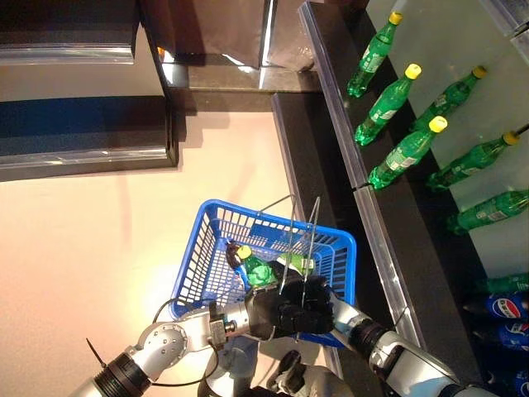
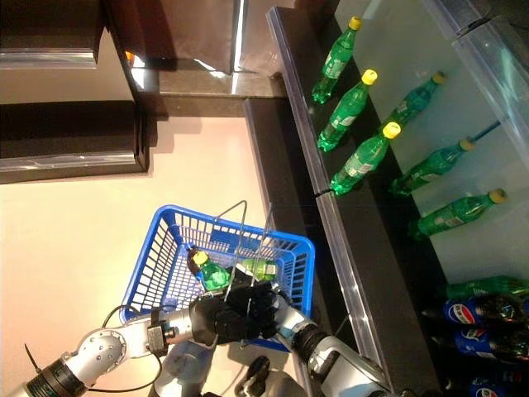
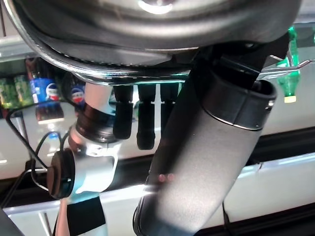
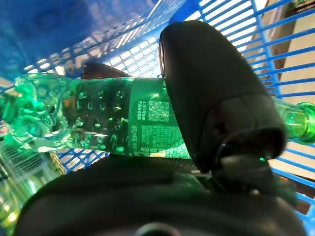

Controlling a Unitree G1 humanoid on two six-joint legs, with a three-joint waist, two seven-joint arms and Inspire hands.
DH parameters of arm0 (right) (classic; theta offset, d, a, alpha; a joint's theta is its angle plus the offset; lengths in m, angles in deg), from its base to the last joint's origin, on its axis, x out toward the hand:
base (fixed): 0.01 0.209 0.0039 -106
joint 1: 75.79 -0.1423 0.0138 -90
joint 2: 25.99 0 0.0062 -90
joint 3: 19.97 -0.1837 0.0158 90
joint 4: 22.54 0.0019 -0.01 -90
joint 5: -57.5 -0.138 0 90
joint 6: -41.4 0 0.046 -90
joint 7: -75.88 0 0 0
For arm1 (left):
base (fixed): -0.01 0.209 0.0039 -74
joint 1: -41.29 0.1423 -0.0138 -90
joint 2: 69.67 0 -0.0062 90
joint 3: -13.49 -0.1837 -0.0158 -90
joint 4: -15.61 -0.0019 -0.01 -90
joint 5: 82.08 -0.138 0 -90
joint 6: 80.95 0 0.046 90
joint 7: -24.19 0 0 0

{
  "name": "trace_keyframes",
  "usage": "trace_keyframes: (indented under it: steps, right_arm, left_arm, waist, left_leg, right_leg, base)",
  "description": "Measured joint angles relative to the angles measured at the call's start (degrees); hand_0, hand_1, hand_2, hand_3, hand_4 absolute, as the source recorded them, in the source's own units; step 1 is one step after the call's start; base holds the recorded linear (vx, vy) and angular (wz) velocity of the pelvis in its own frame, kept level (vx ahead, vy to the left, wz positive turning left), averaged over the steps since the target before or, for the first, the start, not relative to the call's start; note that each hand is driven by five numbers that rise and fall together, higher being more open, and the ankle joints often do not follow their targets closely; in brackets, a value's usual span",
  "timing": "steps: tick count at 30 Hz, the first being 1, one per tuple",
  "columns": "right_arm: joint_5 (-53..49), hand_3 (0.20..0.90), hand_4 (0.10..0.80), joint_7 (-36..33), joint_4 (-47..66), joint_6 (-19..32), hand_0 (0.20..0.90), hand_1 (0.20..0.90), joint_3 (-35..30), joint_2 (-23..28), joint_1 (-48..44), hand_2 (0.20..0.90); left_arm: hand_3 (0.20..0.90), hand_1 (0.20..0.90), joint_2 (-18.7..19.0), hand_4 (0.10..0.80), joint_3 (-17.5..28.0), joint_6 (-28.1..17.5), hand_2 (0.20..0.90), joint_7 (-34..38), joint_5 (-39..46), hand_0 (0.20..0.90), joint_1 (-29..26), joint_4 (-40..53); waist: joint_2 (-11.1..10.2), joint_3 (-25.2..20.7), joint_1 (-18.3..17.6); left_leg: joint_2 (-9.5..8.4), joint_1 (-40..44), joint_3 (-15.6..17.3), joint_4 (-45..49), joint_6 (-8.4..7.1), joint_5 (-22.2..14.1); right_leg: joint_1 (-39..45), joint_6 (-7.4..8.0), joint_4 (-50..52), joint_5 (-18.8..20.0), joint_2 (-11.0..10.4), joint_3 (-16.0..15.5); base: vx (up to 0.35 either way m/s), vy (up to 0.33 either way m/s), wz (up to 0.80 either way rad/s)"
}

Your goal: Pick up the drink and place into the basket.

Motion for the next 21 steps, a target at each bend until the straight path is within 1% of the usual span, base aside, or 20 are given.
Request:
trace_keyframes:
  steps: [5, 8, 11, 13, 14, 16, 18, 19, 21]
  right_arm:
    - [-0.33, 0.900, 0.800, -2.04, -2.06, 0.51, 0.900, 0.900, -1.25, -1.26, 0.03, 0.900]
    - [-1.28, 0.900, 0.800, -3.11, -2.45, 0.57, 0.900, 0.900, -1.20, -1.54, 0.12, 0.900]
    - [-3.64, 0.900, 0.800, -3.58, -4.74, 1.04, 0.900, 0.900, -0.96, -2.99, 0.35, 0.900]
    - [-6.07, 0.900, 0.800, -3.43, -6.15, 1.42, 0.900, 0.900, -1.15, -3.05, 0.71, 0.900]
    - [-6.42, 0.900, 0.800, -3.27, -6.22, 1.60, 0.900, 0.900, -1.18, -3.04, 0.86, 0.900]
    - [-7.31, 0.900, 0.800, -2.92, -6.34, 2.31, 0.900, 0.900, -1.98, -2.91, 1.96, 0.900]
    - [-7.51, 0.900, 0.800, -2.91, -6.33, 2.33, 0.900, 0.900, -2.11, -2.69, 2.77, 0.900]
    - [-7.52, 0.900, 0.800, -3.17, -6.25, 2.32, 0.900, 0.900, -2.10, -2.38, 3.21, 0.900]
    - [-7.53, 0.900, 0.800, -3.74, -5.24, 2.27, 0.900, 0.900, -2.07, -1.72, 4.12, 0.900]
  left_arm:
    - [0.200, 0.300, 0.07, 0.100, 0.48, 0.68, 0.300, 0.42, 0.00, 0.300, 0.01, 0.00]
    - [0.200, 0.300, 0.07, 0.100, 0.57, 0.96, 0.300, 0.85, 0.01, 0.300, 0.01, 0.00]
    - [0.200, 0.300, -0.28, 0.100, -0.07, 1.00, 0.300, 4.66, 0.42, 0.300, -0.09, 0.01]
    - [0.200, 0.300, -0.56, 0.100, -0.75, 0.79, 0.300, 7.86, 2.08, 0.300, -0.17, 0.02]
    - [0.200, 0.300, -0.66, 0.100, -0.90, 0.64, 0.300, 8.22, 2.26, 0.300, -0.17, 0.02]
    - [0.200, 0.300, -0.81, 0.100, -2.51, -0.65, 0.300, 9.31, 2.93, 0.300, -0.19, 0.02]
    - [0.200, 0.300, -0.80, 0.100, -3.34, -1.64, 0.300, 9.81, 2.97, 0.300, -0.16, -0.01]
    - [0.200, 0.300, -0.82, 0.100, -4.54, -2.86, 0.300, 10.12, 2.99, 0.300, -0.16, -0.01]
    - [0.200, 0.300, -0.84, 0.100, -5.88, -4.16, 0.300, 10.36, 3.25, 0.300, -0.09, -0.03]
  waist:
    - [-0.04, -0.03, 0.02]
    - [-0.05, -0.03, 0.04]
    - [-0.23, -0.14, -0.09]
    - [-0.40, -0.24, -0.24]
    - [-0.60, -0.40, -0.28]
    - [-2.17, -1.68, -0.91]
    - [-3.38, -2.64, -1.80]
    - [-3.76, -3.27, -2.45]
    - [-3.57, -4.03, -3.42]
  left_leg:
    - [0.12, 0.33, -0.14, 0.03, 0.00, -0.25]
    - [0.10, 0.94, -0.14, 0.10, 0.02, -0.43]
    - [0.21, 3.45, -0.12, 0.62, -0.04, -1.56]
    - [0.58, 5.40, 0.24, 2.06, 0.06, -3.24]
    - [0.71, 5.60, 0.40, 2.37, 0.15, -3.59]
    - [1.28, 6.13, 1.10, 3.05, -0.01, -4.33]
    - [1.42, 6.31, 1.60, 3.17, -0.03, -4.48]
    - [1.53, 6.43, 2.13, 3.16, -0.07, -4.49]
    - [1.58, 6.81, 2.87, 3.10, 0.16, -4.62]
  right_leg:
    - [0.80, -0.03, -0.55, 0.12, 0.29, -0.20]
    - [1.51, 0.00, -0.88, 0.14, 0.30, -0.14]
    - [4.71, 0.06, -1.69, 0.32, 0.78, 0.42]
    - [7.08, 0.09, -2.65, 0.23, 1.35, 1.04]
    - [7.36, 0.07, -2.70, 0.16, 1.53, 1.58]
    - [8.31, 0.00, -3.52, 0.12, 2.05, 2.48]
    - [8.51, 0.02, -3.48, 0.20, 2.10, 3.08]
    - [8.38, 0.07, -3.47, 0.40, 2.06, 3.55]
    - [8.43, 0.25, -3.47, 0.68, 1.89, 4.20]
  base:
    - [0.080, -0.008, 0.01]
    - [0.187, -0.025, 0.00]
    - [0.332, -0.054, 0.00]
    - [0.222, -0.001, -0.08]
    - [0.166, 0.033, -0.18]
    - [0.115, 0.051, -0.16]
    - [0.063, 0.045, -0.15]
    - [0.054, 0.041, -0.19]
    - [0.050, 0.048, -0.22]
